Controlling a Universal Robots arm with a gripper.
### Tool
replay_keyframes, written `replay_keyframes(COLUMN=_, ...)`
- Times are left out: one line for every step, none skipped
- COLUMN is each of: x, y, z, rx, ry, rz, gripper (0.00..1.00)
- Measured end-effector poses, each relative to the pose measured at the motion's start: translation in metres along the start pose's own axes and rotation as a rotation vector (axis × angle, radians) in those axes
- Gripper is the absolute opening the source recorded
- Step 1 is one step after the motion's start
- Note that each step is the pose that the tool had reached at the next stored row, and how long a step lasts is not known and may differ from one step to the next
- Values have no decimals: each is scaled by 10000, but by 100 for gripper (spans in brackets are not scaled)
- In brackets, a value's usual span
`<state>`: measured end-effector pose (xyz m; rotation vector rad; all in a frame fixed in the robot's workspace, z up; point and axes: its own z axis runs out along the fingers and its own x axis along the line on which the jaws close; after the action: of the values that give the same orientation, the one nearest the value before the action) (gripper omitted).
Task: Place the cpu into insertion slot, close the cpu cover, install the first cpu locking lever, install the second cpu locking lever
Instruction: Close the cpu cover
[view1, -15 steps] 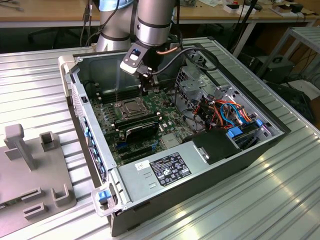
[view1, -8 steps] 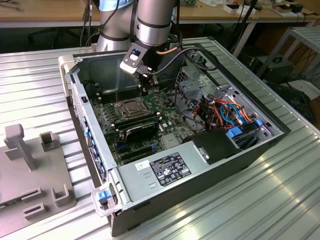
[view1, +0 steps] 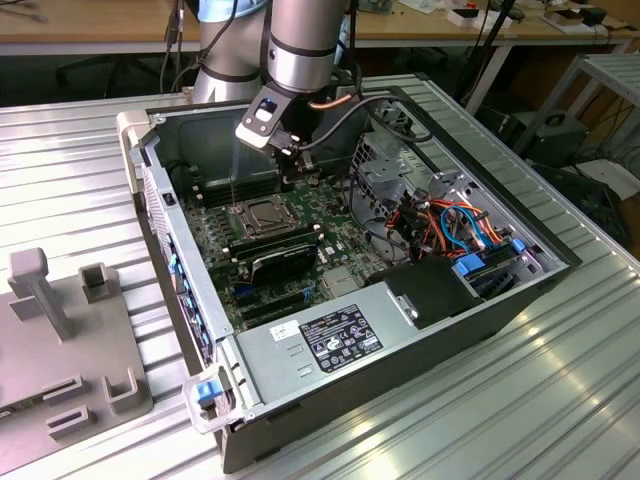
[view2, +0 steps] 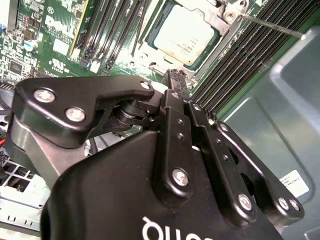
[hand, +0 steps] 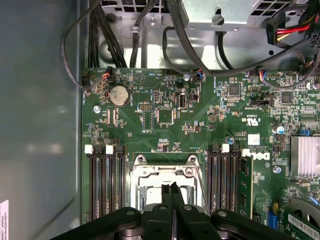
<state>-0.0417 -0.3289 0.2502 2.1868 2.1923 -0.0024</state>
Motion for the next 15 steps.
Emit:
replay_keyframes(x=0, y=-16, z=0, rx=0, ry=0, rz=0, gripper=11)
replay_keyframes(x=0, y=-30, z=-1, rx=0, ry=-1, rz=0, gripper=11)
replay_keyframes(x=0, y=-54, z=-2, rx=0, ry=-1, rz=0, gripper=11)
replay_keyframes(x=0, y=-69, z=-2, rx=0, ry=-1, rz=1, gripper=11)
replay_keyframes(x=0, y=-81, z=-3, rx=0, ry=0, rz=2, gripper=11)
replay_keyframes(x=1, y=-93, z=-3, rx=0, ry=0, rz=1, gripper=11)
replay_keyframes(x=0, y=-101, z=-3, rx=0, ry=-1, rz=0, gripper=11)
replay_keyframes(x=0, y=-121, z=-4, rx=0, ry=0, rz=1, gripper=11)
replay_keyframes(x=0, y=-131, z=-4, rx=0, ry=-1, rz=0, gripper=11)
replay_keyframes(x=0, y=-139, z=-4, rx=0, ry=-1, rz=0, gripper=11)
replay_keyframes(x=0, y=-152, z=-5, rx=0, ry=0, rz=1, gripper=11)
replay_keyframes(x=1, y=-164, z=-5, rx=0, ry=0, rz=1, gripper=11)
replay_keyframes(x=0, y=-178, z=-5, rx=0, ry=0, rz=1, gripper=11)
replay_keyframes(x=0, y=-184, z=-5, rx=-1, ry=0, rz=1, gripper=11)
replay_keyframes(x=0, y=-191, z=-6, rx=0, ry=-1, rz=0, gripper=11)
